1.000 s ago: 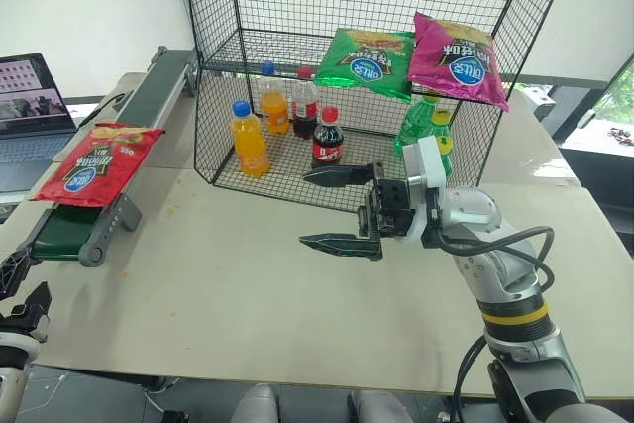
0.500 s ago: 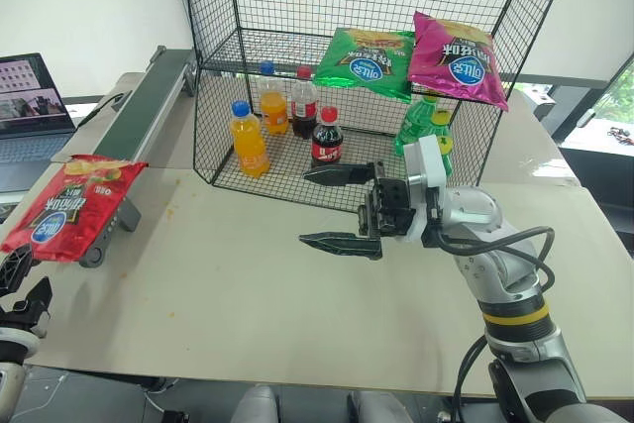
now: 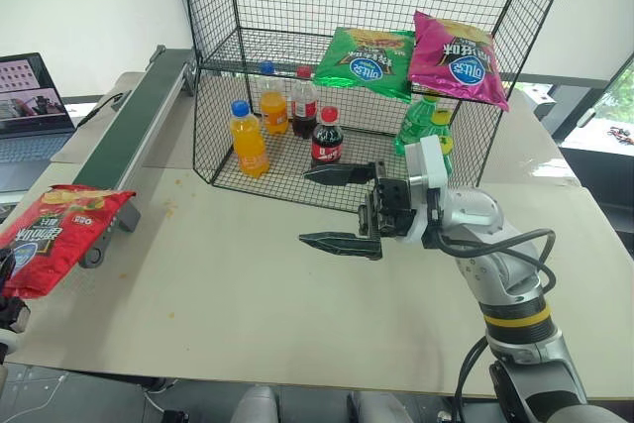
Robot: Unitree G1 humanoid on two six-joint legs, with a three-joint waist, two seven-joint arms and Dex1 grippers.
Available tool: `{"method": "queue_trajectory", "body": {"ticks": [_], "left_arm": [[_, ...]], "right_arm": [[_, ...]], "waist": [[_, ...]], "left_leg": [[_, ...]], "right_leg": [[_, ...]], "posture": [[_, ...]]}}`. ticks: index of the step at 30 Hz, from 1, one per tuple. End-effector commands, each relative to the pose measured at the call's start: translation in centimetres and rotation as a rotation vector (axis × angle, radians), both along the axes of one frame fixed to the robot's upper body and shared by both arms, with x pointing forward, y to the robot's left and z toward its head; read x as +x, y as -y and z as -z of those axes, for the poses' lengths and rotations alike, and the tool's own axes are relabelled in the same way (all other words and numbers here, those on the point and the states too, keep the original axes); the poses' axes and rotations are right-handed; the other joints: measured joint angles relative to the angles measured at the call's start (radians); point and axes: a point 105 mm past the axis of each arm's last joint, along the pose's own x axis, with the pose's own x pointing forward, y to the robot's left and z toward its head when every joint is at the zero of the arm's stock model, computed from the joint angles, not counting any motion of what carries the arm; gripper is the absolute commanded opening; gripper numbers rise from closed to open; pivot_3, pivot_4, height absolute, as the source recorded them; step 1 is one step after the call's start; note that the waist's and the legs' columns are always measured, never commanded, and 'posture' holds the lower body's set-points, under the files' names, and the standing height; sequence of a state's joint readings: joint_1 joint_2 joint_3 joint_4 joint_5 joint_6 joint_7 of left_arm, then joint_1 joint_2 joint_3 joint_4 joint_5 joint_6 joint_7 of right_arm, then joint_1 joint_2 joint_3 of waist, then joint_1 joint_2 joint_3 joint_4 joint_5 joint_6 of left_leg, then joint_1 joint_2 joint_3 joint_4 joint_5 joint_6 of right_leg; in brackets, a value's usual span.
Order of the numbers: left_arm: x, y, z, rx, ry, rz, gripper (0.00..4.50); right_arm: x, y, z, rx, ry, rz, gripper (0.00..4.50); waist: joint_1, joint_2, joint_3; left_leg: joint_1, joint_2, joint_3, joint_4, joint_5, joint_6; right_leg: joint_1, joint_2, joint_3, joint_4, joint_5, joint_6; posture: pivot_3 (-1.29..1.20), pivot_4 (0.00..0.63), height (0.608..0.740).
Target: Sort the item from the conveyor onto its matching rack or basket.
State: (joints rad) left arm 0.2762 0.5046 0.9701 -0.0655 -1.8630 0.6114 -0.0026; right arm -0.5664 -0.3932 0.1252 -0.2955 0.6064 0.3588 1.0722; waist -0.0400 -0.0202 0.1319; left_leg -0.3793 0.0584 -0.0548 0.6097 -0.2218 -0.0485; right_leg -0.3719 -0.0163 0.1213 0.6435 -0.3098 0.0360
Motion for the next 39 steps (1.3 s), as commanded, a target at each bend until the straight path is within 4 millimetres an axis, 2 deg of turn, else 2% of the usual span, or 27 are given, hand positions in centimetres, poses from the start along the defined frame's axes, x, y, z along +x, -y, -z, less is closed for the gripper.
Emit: {"method": "queue_trajectory", "body": {"ticks": [1,5,7,11,12,14,20,23,25,29,31,33,39], "left_arm": [[0.5,0.5,-1.7,0.043,0.049,0.027,0.02],[2.4,2.9,-4.0,0.083,0.091,0.126,0.02],[3.6,5.4,-6.5,0.12,0.159,0.228,0.02],[6.2,12.0,-11.9,0.221,0.324,0.44,0.02],[6.8,14.0,-13.2,0.242,0.371,0.505,0.02],[7.7,16.7,-15.4,0.25,0.445,0.589,0.02],[9.4,21.1,-19.7,0.199,0.586,0.752,0.02],[11.8,24.2,-21.5,0.115,0.648,0.931,0.02],[13.4,24.8,-21.5,0.075,0.648,0.967,0.02],[17.3,25.1,-20.3,-0.056,0.625,0.97,0.02],[19.7,25.1,-18.7,-0.123,0.569,0.932,0.02],[21.0,25.2,-17.8,-0.151,0.541,0.909,0.02],[23.8,24.2,-19.0,-0.284,0.572,0.768,0.02]], "right_arm": [[-0.5,0.3,-0.9,0.02,0.046,0.011,4.5],[-0.1,0.6,-1.2,0.038,0.047,0.065,4.5],[0.2,1.0,-1.7,0.056,0.055,0.118,4.5],[1.2,2.2,-2.8,0.106,0.079,0.268,4.5],[1.6,2.6,-3.2,0.125,0.097,0.337,4.5],[2.1,3.3,-3.9,0.169,0.122,0.448,4.5],[2.7,4.7,-6.6,0.324,0.214,0.688,4.5],[2.7,5.7,-6.6,0.352,0.253,0.836,4.5],[2.6,5.7,-6.4,0.353,0.254,0.863,4.5],[2.2,5.9,-6.3,0.365,0.251,0.901,4.5],[2.0,6.1,-6.2,0.369,0.25,0.92,4.5],[1.9,6.2,-6.3,0.373,0.25,0.929,4.5],[1.7,6.3,-6.8,0.376,0.276,0.945,4.5]], "waist": [[0.0,0.0,0.0],[0.003,-0.001,0.0],[0.007,-0.003,0.002],[0.023,-0.005,0.002],[0.025,-0.005,0.002],[0.027,-0.005,0.002],[0.017,-0.004,0.003],[0.029,-0.004,0.003],[0.029,-0.004,0.003],[0.024,-0.003,0.003],[0.02,-0.003,0.003],[0.02,-0.003,0.003],[0.026,-0.003,0.003]], "left_leg": [[0.0,0.0,0.0,0.0,0.0,0.0],[0.0,0.0,0.0,0.0,0.0,0.0],[-0.001,0.0,-0.001,0.0,0.0,-0.001],[-0.002,-0.001,-0.001,0.001,0.001,-0.002],[-0.002,-0.002,-0.002,0.001,0.002,-0.003],[-0.003,-0.005,-0.002,0.0,0.002,-0.003],[-0.004,-0.007,-0.002,-0.001,0.003,-0.004],[-0.004,-0.008,-0.004,0.0,0.004,-0.005],[-0.005,-0.01,-0.006,0.0,0.005,-0.005],[-0.004,-0.011,-0.005,0.0,0.005,-0.004],[-0.004,-0.011,-0.005,-0.001,0.006,-0.004],[-0.005,-0.011,-0.005,-0.002,0.006,-0.004],[-0.007,-0.011,-0.006,-0.001,0.006,-0.004]], "right_leg": [[0.0,0.0,0.0,0.0,0.0,0.0],[0.0,0.0,0.0,0.0,0.0,0.0],[0.0,0.0,-0.001,0.0,0.0,0.0],[0.0,-0.001,-0.001,-0.001,0.001,0.001],[0.0,-0.002,-0.001,-0.001,0.001,0.001],[0.0,-0.004,-0.001,-0.001,0.001,0.002],[-0.001,-0.006,0.0,-0.001,0.001,0.004],[-0.001,-0.005,-0.003,0.001,0.001,0.004],[0.0,-0.006,-0.003,-0.001,0.001,0.004],[0.0,-0.007,-0.002,-0.001,0.001,0.006],[-0.001,-0.006,-0.001,-0.001,0.001,0.006],[-0.001,-0.006,-0.002,-0.001,0.001,0.006],[-0.002,-0.007,-0.002,-0.002,0.001,0.006]], "posture": [[0.0,0.15,0.74],[0.0,0.15,0.74],[0.0,0.15,0.74],[0.0,0.15,0.74],[0.0,0.15,0.74],[0.0,0.15,0.74],[0.0,0.15,0.74],[0.0,0.15,0.74],[0.0,0.15,0.74],[0.0,0.15,0.74],[0.0,0.15,0.74],[0.0,0.15,0.74],[0.0,0.15,0.74]]}}
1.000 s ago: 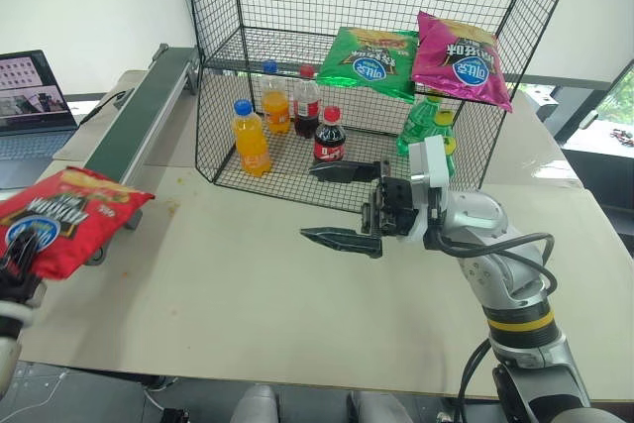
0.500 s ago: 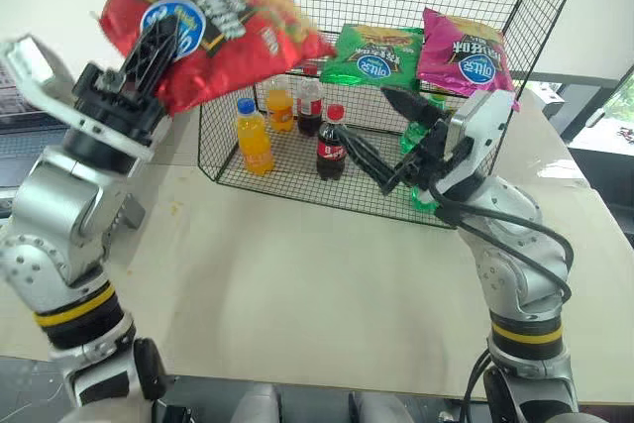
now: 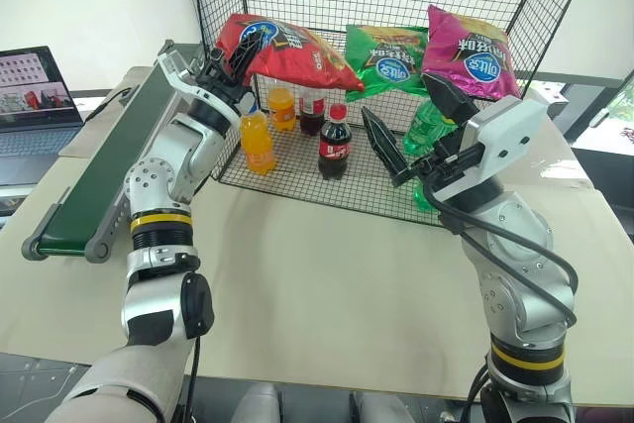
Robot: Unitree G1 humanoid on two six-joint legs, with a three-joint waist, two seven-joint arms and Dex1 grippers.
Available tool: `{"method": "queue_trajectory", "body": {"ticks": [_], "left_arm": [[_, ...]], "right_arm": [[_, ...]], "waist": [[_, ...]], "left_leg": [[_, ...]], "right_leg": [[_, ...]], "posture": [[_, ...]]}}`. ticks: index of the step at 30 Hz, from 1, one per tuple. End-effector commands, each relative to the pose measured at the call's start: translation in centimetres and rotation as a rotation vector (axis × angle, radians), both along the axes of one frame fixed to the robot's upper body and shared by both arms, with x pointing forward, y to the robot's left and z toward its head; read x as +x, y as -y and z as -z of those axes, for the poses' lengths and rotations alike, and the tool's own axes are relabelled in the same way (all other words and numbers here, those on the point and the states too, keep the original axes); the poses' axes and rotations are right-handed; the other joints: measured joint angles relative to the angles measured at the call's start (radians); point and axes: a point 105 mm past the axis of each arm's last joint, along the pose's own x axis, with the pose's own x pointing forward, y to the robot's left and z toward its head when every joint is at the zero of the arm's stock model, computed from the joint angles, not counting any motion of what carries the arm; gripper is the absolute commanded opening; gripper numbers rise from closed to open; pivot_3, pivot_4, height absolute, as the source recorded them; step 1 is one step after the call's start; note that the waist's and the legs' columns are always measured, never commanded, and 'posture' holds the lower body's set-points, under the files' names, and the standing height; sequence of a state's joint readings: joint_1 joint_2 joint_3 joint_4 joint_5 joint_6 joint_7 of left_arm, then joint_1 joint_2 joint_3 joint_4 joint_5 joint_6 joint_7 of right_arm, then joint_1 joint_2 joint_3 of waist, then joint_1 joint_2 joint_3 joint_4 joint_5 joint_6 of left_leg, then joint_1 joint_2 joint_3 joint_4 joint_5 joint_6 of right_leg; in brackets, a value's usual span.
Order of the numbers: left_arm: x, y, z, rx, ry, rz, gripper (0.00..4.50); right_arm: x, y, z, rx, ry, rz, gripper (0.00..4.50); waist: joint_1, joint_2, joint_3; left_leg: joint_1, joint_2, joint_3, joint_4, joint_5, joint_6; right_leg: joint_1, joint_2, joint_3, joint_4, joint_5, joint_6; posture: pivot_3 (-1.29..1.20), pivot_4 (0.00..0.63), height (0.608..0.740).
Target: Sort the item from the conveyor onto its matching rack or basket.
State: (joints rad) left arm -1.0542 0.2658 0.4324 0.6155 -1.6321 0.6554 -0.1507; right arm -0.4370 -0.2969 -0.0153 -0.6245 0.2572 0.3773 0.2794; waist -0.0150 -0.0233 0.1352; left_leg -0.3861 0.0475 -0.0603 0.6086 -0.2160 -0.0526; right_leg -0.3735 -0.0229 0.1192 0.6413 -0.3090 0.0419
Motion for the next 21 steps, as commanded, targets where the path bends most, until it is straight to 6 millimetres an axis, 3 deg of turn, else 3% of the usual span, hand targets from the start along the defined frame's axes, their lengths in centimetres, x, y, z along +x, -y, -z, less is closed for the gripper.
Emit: {"method": "queue_trajectory", "body": {"ticks": [1,9,16,21], "left_arm": [[0.6,-1.0,-3.1,-0.087,0.057,-0.08,0.02],[2.9,-1.4,-3.4,-0.161,-0.025,-0.213,0.02],[4.8,1.4,-1.5,-0.138,-0.205,-0.28,0.02],[5.1,4.0,-2.3,-0.106,-0.268,-0.3,0.02]], "right_arm": [[-1.2,0.1,-1.6,0.002,0.078,0.011,4.5],[-1.3,-0.3,-1.5,0.003,0.077,0.006,4.5],[-0.9,-0.4,-1.5,-0.015,0.076,0.022,4.5],[-0.8,-0.5,-1.6,-0.004,0.073,0.034,4.5]], "waist": [[0.001,0.0,0.0],[0.001,0.0,0.0],[0.005,0.0,0.0],[0.005,-0.001,0.0]], "left_leg": [[0.0,0.0,0.0,0.0,0.0,0.0],[0.0,0.0,0.0,0.0,0.0,0.0],[-0.001,0.0,0.0,0.0,0.0,0.0],[-0.002,-0.001,0.0,0.001,0.0,0.0]], "right_leg": [[0.0,0.0,0.0,0.0,0.0,0.0],[0.0,0.0,0.0,0.0,0.0,0.001],[0.0,0.0,0.0,0.0,0.0,0.001],[0.0,-0.001,0.0,-0.001,0.0,0.002]], "posture": [[0.0,0.15,0.74],[0.0,0.15,0.74],[0.0,0.15,0.74],[0.0,0.15,0.74]]}}
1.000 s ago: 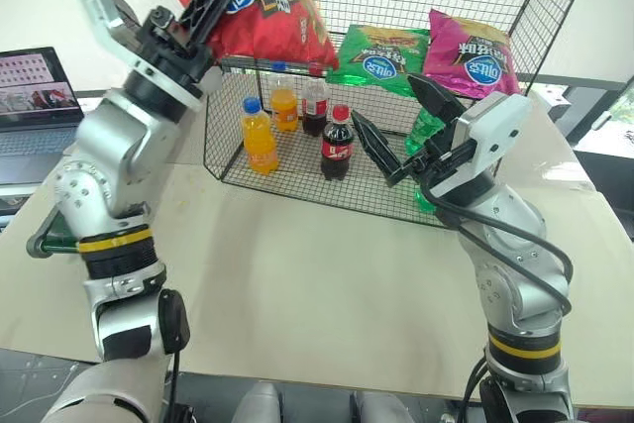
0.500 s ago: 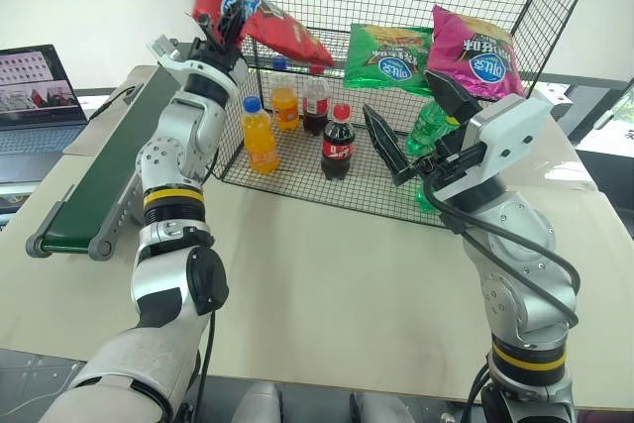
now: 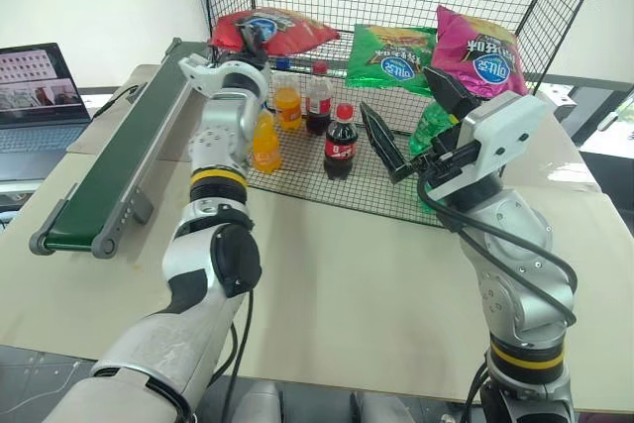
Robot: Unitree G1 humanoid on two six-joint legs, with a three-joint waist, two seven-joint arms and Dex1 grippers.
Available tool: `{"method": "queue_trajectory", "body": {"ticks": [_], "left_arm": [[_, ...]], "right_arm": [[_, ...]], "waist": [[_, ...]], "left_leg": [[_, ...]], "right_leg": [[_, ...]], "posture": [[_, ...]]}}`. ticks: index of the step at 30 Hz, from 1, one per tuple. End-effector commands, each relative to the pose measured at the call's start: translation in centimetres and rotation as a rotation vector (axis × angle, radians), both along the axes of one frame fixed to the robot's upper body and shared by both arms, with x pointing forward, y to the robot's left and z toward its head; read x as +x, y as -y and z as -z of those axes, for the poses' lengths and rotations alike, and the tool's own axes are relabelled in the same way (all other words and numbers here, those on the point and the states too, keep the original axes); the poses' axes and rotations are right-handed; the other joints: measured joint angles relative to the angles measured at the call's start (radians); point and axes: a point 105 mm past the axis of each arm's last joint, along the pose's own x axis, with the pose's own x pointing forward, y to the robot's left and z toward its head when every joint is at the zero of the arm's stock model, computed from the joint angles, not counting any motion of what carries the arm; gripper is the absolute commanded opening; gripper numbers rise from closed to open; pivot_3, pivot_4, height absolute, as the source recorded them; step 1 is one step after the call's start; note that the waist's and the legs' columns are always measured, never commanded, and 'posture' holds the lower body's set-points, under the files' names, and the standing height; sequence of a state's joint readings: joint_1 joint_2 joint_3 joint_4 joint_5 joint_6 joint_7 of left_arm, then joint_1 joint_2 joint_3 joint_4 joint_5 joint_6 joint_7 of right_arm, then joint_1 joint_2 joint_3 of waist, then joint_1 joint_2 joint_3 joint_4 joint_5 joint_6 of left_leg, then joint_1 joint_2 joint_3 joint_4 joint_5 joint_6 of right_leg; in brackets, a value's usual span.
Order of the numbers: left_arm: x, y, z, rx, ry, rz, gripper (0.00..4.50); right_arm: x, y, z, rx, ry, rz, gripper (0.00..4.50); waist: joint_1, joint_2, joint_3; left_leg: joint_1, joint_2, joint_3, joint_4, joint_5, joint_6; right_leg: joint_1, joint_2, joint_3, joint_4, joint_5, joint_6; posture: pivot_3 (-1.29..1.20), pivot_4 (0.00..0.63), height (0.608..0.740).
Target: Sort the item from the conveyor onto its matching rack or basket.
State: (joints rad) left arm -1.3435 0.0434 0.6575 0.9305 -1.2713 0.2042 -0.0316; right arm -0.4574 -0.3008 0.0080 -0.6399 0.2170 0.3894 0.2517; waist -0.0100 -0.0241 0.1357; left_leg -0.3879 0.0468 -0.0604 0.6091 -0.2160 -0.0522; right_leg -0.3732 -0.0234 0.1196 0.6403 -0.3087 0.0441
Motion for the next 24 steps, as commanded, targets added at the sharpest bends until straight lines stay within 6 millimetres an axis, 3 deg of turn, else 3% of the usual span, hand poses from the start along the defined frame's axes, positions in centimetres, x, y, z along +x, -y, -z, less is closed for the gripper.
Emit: {"method": "queue_trajectory", "body": {"ticks": [1,12,22,24], "left_arm": [[-0.2,1.2,-3.0,0.033,0.013,-0.034,0.02],[0.5,-0.5,-2.7,0.044,-0.066,-0.169,0.02],[-0.5,-0.5,-2.3,0.115,-0.023,-0.126,4.25],[-1.6,-1.0,-1.5,0.16,-0.027,-0.126,4.43]], "right_arm": [[-0.6,-0.2,-1.0,0.014,0.045,0.002,4.5],[-0.7,-0.2,-1.0,0.024,0.042,0.02,4.5],[-0.6,-0.6,-0.5,0.026,0.024,-0.001,4.5],[-0.6,-0.6,-0.1,0.027,0.012,-0.006,4.5]], "waist": [[-0.001,0.0,0.0],[-0.004,0.0,0.0],[-0.003,0.0,0.0],[-0.005,0.0,0.0]], "left_leg": [[0.0,0.0,0.0,0.0,0.0,0.0],[0.001,0.0,0.0,-0.001,0.001,0.0],[0.001,-0.001,0.0,-0.001,0.001,0.0],[0.002,0.0,0.0,-0.001,0.001,0.0]], "right_leg": [[0.0,0.0,0.0,0.0,0.0,0.0],[0.0,0.0,0.0,0.001,0.0,0.0],[0.0,0.0,0.0,0.001,0.0,0.001],[0.001,0.0,0.001,0.002,0.0,0.001]], "posture": [[0.0,0.15,0.74],[0.0,0.15,0.74],[0.0,0.15,0.74],[0.0,0.15,0.74]]}}
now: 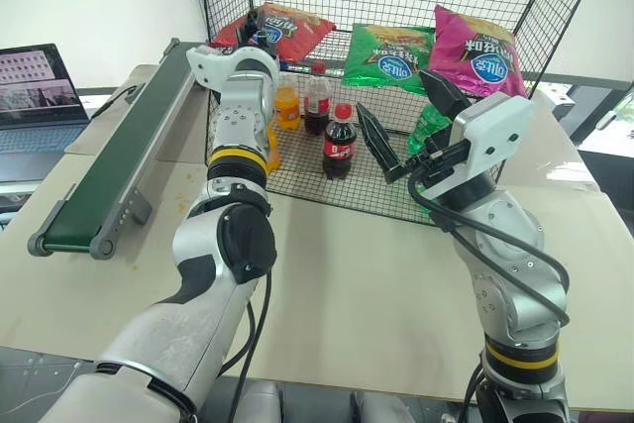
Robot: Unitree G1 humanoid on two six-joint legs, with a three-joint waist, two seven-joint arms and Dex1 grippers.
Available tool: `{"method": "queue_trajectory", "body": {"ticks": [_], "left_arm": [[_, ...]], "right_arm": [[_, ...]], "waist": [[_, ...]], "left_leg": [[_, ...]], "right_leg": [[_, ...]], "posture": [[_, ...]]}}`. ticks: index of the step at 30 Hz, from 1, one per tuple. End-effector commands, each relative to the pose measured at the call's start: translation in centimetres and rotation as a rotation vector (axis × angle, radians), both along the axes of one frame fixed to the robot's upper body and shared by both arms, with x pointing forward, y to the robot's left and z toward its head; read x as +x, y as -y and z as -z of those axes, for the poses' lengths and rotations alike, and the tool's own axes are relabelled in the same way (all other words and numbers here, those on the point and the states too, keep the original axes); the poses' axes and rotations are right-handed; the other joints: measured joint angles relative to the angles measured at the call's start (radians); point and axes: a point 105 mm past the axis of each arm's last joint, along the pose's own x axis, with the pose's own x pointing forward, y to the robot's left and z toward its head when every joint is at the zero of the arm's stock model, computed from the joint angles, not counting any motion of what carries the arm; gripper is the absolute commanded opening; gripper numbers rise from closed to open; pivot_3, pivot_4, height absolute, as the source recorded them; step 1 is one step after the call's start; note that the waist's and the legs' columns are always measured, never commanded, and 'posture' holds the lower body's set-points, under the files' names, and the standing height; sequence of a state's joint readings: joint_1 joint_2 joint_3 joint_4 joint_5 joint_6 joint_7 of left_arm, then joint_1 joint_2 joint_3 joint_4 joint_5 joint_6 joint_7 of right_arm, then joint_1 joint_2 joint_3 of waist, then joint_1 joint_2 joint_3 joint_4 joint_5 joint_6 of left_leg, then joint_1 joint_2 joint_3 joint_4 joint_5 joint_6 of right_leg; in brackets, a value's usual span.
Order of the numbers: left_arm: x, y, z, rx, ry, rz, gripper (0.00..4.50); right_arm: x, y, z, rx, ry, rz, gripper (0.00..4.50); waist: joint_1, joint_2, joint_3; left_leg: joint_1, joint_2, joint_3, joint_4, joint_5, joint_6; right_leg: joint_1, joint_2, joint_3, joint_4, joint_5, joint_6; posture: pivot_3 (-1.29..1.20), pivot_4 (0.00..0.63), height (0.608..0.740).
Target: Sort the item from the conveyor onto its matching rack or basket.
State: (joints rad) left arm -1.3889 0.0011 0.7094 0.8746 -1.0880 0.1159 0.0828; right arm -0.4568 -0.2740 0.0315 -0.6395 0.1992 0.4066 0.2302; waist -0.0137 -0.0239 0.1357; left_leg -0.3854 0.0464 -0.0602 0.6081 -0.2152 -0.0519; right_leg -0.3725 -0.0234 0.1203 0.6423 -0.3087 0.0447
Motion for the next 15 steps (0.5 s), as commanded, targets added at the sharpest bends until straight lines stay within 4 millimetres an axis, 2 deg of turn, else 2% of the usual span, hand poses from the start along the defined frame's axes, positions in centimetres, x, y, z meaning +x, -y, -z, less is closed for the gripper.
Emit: {"method": "queue_trajectory", "body": {"ticks": [1,5,7,9,10,12,13,15], "left_arm": [[-2.2,-0.8,-0.1,0.092,0.024,0.003,4.43],[-4.7,-3.0,1.4,0.155,-0.02,-0.026,4.43],[-6.4,-3.8,1.5,0.213,-0.008,-0.006,4.43],[-8.1,-4.1,1.3,0.344,0.029,0.018,4.43],[-9.1,-4.4,1.4,0.46,0.059,0.027,4.43],[-11.6,-5.4,3.9,0.82,0.082,0.044,4.43],[-12.7,-5.8,5.9,1.028,0.066,0.057,4.43],[-14.1,-6.7,10.2,1.323,0.014,0.083,4.43]], "right_arm": [[-0.7,-0.1,-0.3,0.012,0.027,-0.011,4.5],[-0.6,0.1,0.9,0.012,-0.01,-0.021,4.5],[-0.5,0.3,1.8,0.008,-0.039,-0.024,4.5],[-0.4,0.7,3.0,0.001,-0.073,-0.022,4.5],[-0.4,1.0,3.8,-0.005,-0.099,-0.018,4.5],[-0.2,1.9,6.3,-0.018,-0.182,0.001,4.5],[-0.1,2.3,7.2,-0.015,-0.215,0.016,4.5],[-0.1,3.0,8.5,0.022,-0.267,0.052,4.5]], "waist": [[-0.002,0.0,0.0],[-0.003,0.0,0.0],[-0.002,0.0,0.0],[-0.001,0.0,0.0],[-0.001,0.0,0.0],[-0.004,0.0,0.0],[-0.01,0.001,-0.001],[-0.02,0.003,-0.001]], "left_leg": [[0.0,0.0,0.0,-0.001,0.0,0.0],[0.002,0.001,0.0,0.0,0.002,-0.003],[0.001,0.001,0.0,0.001,0.002,-0.003],[0.001,0.001,-0.001,0.002,0.002,-0.003],[0.001,0.001,-0.001,0.002,0.002,-0.003],[0.001,0.001,-0.001,0.002,0.002,-0.003],[0.003,0.001,-0.001,0.001,0.002,-0.003],[0.007,0.001,0.0,-0.002,0.002,-0.004]], "right_leg": [[0.0,0.0,0.0,0.0,0.0,0.0],[0.0,0.0,0.001,0.003,0.0,0.0],[0.0,0.0,0.001,0.004,0.0,0.0],[0.0,0.0,0.001,0.005,0.0,0.0],[0.0,0.0,0.001,0.005,0.0,0.0],[0.001,0.0,0.001,0.005,0.0,0.0],[0.001,0.0,0.001,0.005,0.0,0.0],[0.002,0.0,0.002,0.005,0.0,0.0]], "posture": [[0.0,0.15,0.74],[0.0,0.15,0.74],[0.0,0.15,0.74],[0.0,0.15,0.74],[0.0,0.15,0.74],[0.0,0.15,0.74],[0.0,0.15,0.74],[0.0,0.15,0.74]]}}
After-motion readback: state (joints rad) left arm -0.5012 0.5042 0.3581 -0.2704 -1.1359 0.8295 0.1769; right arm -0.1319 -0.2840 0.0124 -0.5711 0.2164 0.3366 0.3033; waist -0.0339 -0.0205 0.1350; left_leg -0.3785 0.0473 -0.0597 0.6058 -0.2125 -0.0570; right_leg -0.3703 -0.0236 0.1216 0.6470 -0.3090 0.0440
